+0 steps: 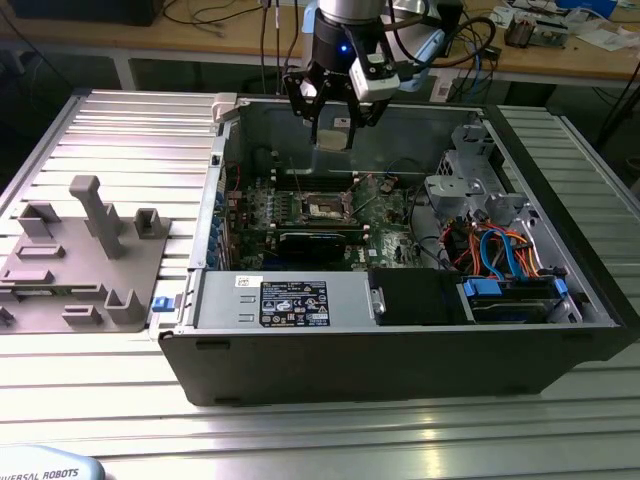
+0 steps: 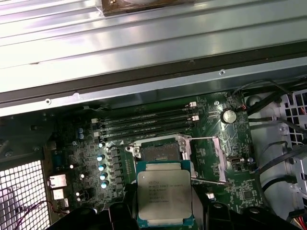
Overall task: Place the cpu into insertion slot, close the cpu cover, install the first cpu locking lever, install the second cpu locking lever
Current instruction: 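Place the cpu into insertion slot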
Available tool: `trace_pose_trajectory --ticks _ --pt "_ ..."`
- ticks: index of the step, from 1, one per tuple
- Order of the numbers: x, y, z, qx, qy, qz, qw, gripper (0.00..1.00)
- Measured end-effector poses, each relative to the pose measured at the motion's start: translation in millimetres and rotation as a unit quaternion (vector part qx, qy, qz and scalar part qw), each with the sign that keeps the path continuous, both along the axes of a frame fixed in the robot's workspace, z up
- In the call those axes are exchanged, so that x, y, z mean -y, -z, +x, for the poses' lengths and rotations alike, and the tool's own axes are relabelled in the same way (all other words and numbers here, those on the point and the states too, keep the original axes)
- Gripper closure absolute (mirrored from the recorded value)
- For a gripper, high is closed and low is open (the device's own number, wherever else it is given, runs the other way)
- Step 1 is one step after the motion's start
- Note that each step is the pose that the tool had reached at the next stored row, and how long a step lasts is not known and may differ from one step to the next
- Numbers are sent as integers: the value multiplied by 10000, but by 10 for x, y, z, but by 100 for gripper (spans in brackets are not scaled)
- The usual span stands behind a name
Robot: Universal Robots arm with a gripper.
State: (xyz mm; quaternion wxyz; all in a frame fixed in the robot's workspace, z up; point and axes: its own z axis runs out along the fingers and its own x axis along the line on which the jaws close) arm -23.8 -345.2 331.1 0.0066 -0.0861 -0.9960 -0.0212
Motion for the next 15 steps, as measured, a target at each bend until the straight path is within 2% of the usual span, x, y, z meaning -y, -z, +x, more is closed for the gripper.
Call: trace_pose_trajectory --ticks 15 --pt "0 14 0 0 164 -6 9999 46"
